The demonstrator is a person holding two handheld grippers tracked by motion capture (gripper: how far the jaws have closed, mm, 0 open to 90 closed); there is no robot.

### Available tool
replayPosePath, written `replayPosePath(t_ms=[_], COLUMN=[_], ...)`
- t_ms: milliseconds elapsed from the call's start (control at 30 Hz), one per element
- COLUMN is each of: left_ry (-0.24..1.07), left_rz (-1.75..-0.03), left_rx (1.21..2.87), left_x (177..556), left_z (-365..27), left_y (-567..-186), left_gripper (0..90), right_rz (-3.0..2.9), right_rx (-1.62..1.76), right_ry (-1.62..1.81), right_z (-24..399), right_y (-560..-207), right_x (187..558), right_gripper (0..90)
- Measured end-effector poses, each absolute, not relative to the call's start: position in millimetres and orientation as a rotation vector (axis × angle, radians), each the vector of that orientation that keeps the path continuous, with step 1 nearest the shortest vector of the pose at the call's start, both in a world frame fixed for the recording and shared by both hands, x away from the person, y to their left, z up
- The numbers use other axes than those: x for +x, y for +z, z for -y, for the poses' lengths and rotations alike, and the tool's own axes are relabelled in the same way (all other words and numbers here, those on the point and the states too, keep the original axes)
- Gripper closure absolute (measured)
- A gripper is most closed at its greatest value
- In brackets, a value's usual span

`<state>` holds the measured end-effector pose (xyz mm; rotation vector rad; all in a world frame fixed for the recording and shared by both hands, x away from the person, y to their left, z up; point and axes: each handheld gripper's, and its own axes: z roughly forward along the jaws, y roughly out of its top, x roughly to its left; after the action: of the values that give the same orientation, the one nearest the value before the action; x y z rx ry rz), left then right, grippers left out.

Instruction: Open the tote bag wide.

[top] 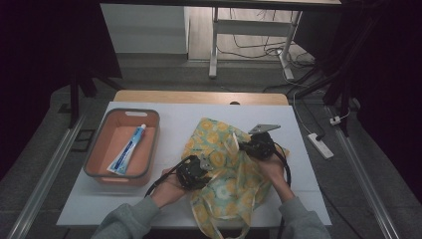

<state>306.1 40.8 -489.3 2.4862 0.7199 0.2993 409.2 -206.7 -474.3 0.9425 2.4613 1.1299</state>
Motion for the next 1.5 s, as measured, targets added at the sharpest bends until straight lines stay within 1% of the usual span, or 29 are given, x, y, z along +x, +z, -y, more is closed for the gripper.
replayPosePath(t_ms=[33,100,267,400,500,567,767,1067,1200,1233,1267,1333,1400,1433,1500], left_ry=[0.306,0.299,0.271,0.253,0.282,0.266,0.273,0.231,0.232,0.236,0.242,0.256,0.275,0.278,0.301], left_rz=[-0.712,-0.702,-0.740,-0.813,-0.861,-0.886,-0.942,-1.007,-0.998,-0.990,-0.977,-0.929,-0.889,-0.860,-0.827], left_rx=[2.468,2.413,2.201,2.132,2.169,2.187,2.243,2.279,2.294,2.292,2.283,2.252,2.202,2.173,2.169], left_x=[304.0,300.1,297.3,307.3,314.7,319.8,335.1,356.8,358.0,356.9,355.0,347.7,339.7,334.4,327.9], left_z=[-44.6,-52.4,-89.2,-111.9,-114.3,-112.4,-98.8,-92.7,-90.8,-90.7,-90.9,-93.4,-96.9,-98.7,-97.3], left_y=[-485.7,-477.5,-446.1,-438.2,-444.2,-449.0,-458.3,-476.5,-480.5,-480.3,-478.6,-471.0,-461.2,-454.0,-444.1], left_gripper=[80.8,83.1,84.9,85.3,85.3,85.3,83.0,80.3,76.3,73.6,68.8,55.2,47.7,45.0,40.7], right_rz=[-2.460,-2.456,-2.441,-2.440,-2.459,-2.467,-2.497,-2.520,-2.527,-2.527,-2.525,-2.514,-2.508,-2.506,-2.504], right_rx=[0.947,0.951,0.965,0.978,0.984,0.984,1.019,1.055,1.061,1.062,1.059,1.048,1.045,1.040,1.039], right_ry=[1.130,1.127,1.131,1.142,1.132,1.112,1.057,0.998,0.982,0.979,0.980,0.987,1.000,1.002,1.004], right_z=[207.8,210.8,217.6,221.0,220.3,219.7,221.4,223.1,222.8,222.6,222.5,222.7,223.0,223.2,223.4], right_y=[-474.0,-473.7,-471.9,-472.7,-475.9,-478.2,-490.6,-501.6,-505.5,-505.5,-504.9,-502.6,-500.2,-499.6,-499.3], right_x=[409.0,409.2,409.1,410.4,411.5,412.4,416.9,420.7,421.6,421.4,421.0,420.0,418.9,418.9,418.8], right_gripper=[88.1,88.1,88.1,88.1,88.2,88.1,88.1,88.0,87.7,87.6,87.6,87.6,87.6,87.6,87.5])
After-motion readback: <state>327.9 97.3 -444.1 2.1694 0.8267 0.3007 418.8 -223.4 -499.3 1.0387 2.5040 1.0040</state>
